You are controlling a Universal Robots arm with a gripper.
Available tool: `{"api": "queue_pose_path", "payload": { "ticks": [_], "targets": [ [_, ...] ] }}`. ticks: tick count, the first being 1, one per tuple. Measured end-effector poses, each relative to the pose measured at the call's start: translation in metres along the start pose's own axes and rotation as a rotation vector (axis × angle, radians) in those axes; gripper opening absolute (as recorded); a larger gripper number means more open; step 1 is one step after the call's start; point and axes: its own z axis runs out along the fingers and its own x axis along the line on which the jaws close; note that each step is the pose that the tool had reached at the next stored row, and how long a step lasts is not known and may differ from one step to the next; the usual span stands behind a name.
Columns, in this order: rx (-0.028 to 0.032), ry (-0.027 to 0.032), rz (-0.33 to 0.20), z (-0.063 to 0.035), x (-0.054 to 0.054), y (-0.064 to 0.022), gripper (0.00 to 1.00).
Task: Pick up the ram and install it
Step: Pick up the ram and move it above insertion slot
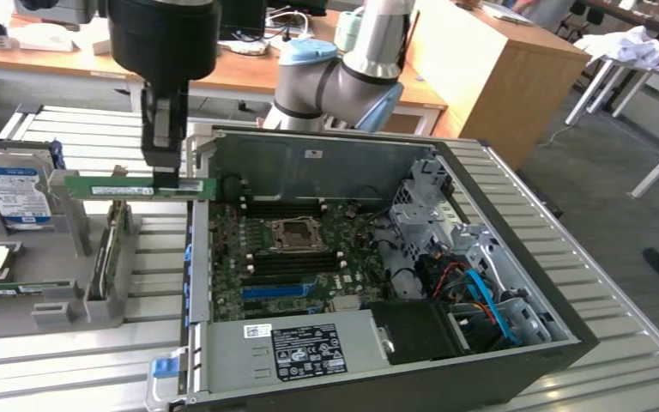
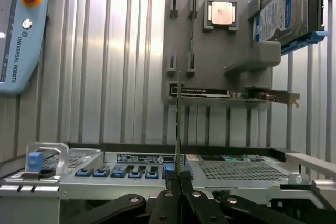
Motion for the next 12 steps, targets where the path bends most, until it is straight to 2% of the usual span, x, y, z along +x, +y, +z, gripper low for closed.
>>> {"api": "queue_pose_path", "payload": {
  "ticks": [12],
  "targets": [
    [-0.0009,0.0,0.0,-0.0023,0.001,-0.0494,0.12]
  ]
}}
